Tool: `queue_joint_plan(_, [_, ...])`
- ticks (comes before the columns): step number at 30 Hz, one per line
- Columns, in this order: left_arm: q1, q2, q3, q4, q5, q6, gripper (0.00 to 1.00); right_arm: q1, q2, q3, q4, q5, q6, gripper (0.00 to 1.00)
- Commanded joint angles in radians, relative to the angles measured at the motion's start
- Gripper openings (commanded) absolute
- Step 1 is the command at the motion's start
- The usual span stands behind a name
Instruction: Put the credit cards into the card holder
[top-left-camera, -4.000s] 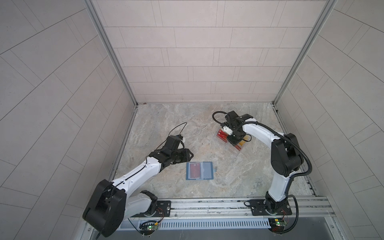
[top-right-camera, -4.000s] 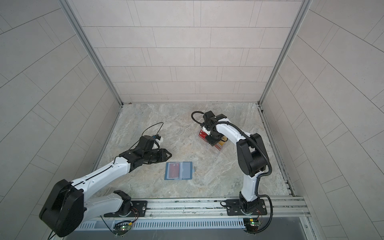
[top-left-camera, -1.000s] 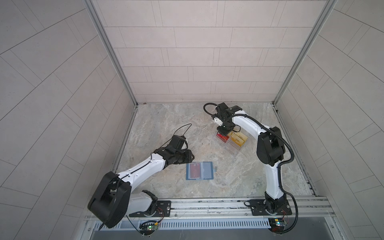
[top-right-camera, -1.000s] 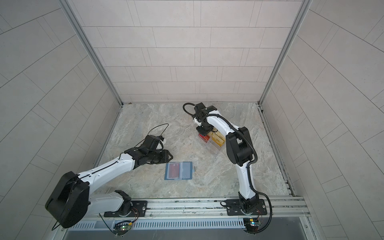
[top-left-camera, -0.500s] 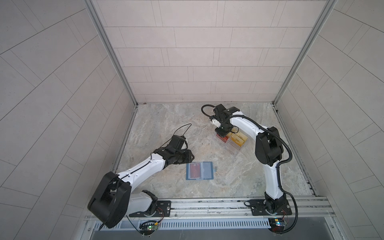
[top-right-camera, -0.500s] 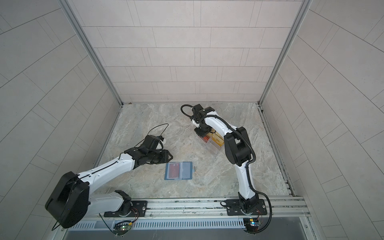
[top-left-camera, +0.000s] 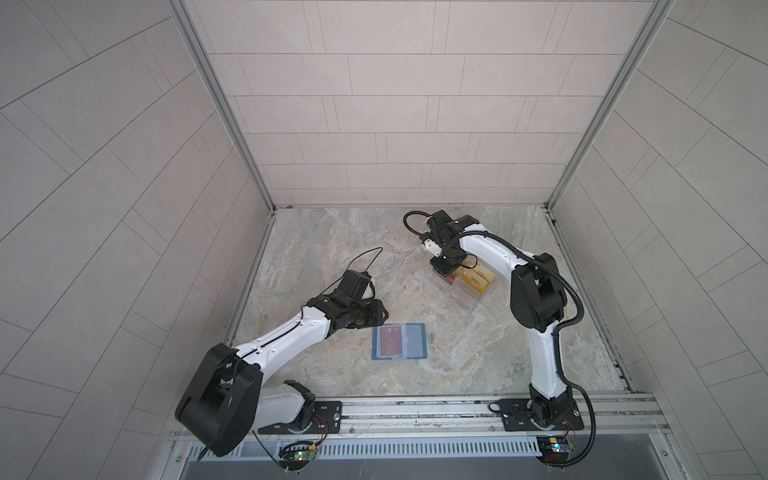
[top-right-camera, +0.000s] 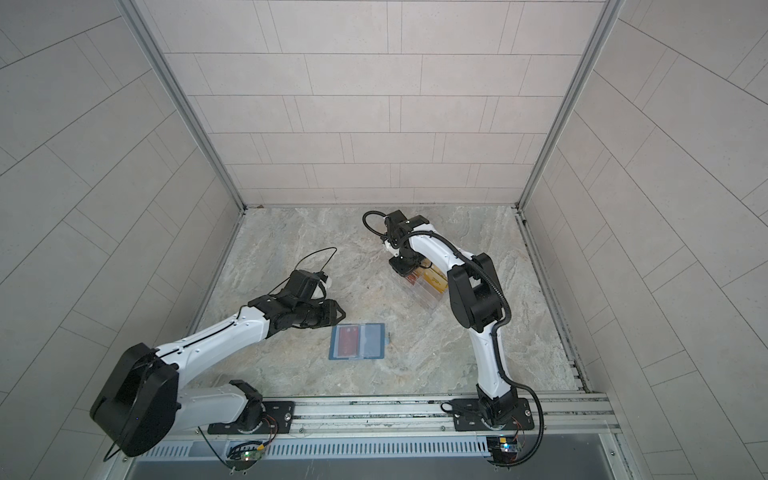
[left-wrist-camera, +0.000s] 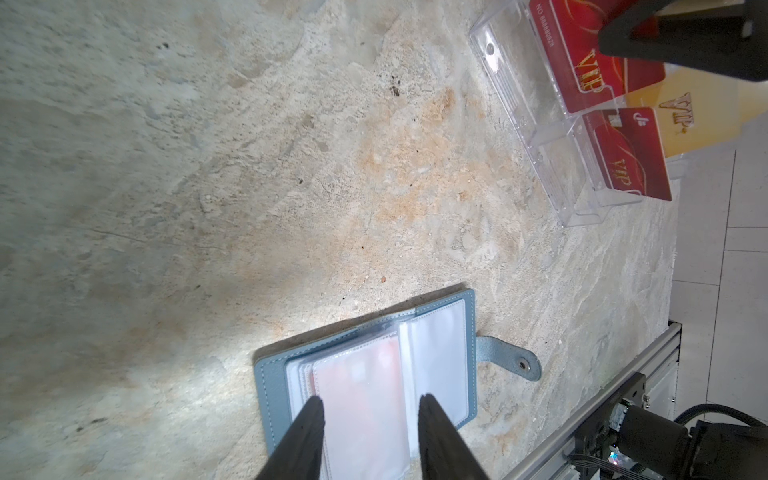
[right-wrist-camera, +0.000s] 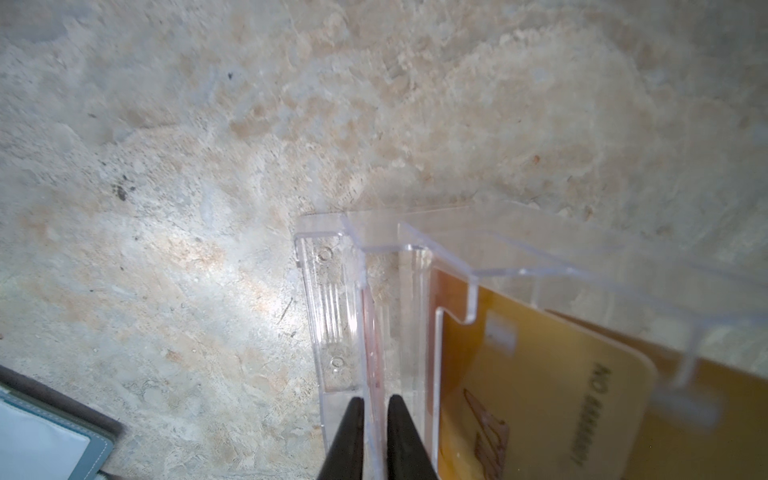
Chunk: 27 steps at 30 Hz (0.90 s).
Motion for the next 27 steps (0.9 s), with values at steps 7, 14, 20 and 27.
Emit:
queue_joint_plan(7, [0.005,-0.032,0.023,-0.059,-0.005,0.023,0.42,0.009,-0.019,-0.001,-0.010,-0.008,-0.021,0.01])
queue_joint_plan(14, [0.004,-0.061,0.030,-0.079,-0.012,0.016,0.42,0.008,-0.031,0.043,-0.045,-0.020,-0.035,0.00])
queue_joint_plan(20, [0.005,-0.082,0.015,-0.072,-0.027,0.013,0.42,0.008,-0.070,0.103,-0.081,-0.051,-0.023,0.00])
queue_joint_plan(27, [0.004,-0.101,-0.020,-0.073,-0.046,0.014,0.41,0.009,-0.219,0.006,-0.037,-0.253,0.108,0.00])
